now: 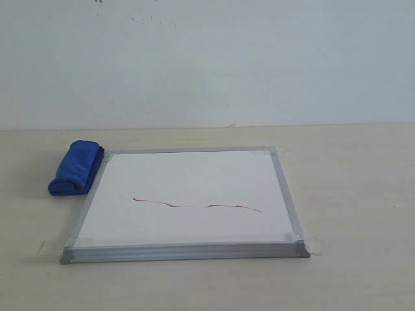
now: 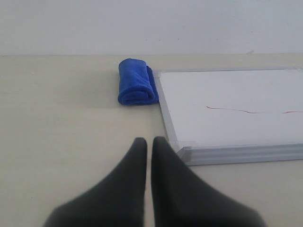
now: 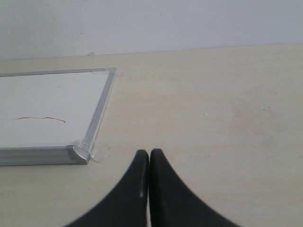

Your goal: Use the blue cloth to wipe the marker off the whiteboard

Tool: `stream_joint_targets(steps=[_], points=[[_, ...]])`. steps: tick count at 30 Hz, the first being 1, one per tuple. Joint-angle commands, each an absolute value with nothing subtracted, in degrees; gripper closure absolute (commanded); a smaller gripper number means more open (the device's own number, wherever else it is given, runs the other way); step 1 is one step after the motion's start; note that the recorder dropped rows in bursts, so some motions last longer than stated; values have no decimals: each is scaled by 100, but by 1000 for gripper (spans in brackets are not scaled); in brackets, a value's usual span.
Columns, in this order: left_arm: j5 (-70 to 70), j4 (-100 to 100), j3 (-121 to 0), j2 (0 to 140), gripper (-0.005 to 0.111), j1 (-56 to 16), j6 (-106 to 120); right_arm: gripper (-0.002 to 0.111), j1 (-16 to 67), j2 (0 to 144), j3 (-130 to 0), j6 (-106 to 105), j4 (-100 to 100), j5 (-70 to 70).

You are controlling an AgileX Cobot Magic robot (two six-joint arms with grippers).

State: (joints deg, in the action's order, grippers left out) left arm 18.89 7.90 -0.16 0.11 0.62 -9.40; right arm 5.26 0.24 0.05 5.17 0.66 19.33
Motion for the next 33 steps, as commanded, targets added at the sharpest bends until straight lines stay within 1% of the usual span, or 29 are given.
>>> stream_joint_targets(steps=[1,3,8,11,19,21,24,26,30,33], points=[[1833,813,0,0,103,75,-996,108,514,0,0,516,72,1890],[1892,538,-156,0,103,75,-1083,108,514,0,0,516,72,1890],[1892,-609,-1327,0,103,75,-1094,108,514,0,0,516,72,1890],[1892,-992,-1751,0,103,75,-1094,108,514,0,0,516,72,1890],[1435,-1022,-1924,0,103,75,-1090,108,514,0,0,516,72,1890],[1324,-1409,-1924,0,103,75,-1227,108,514,0,0,516,72,1890],[1183,-2680,-1924,0,103,75,-1463,108,514,0,0,516,72,1890],[946,-3028,-1999,0,103,75,-1213,108,514,0,0,516,72,1890],[1039,-3037,-2676,79,103,75,-377,108,514,0,0,516,72,1890],[1357,-3037,-3557,625,103,75,-151,108,514,0,0,516,72,1890]])
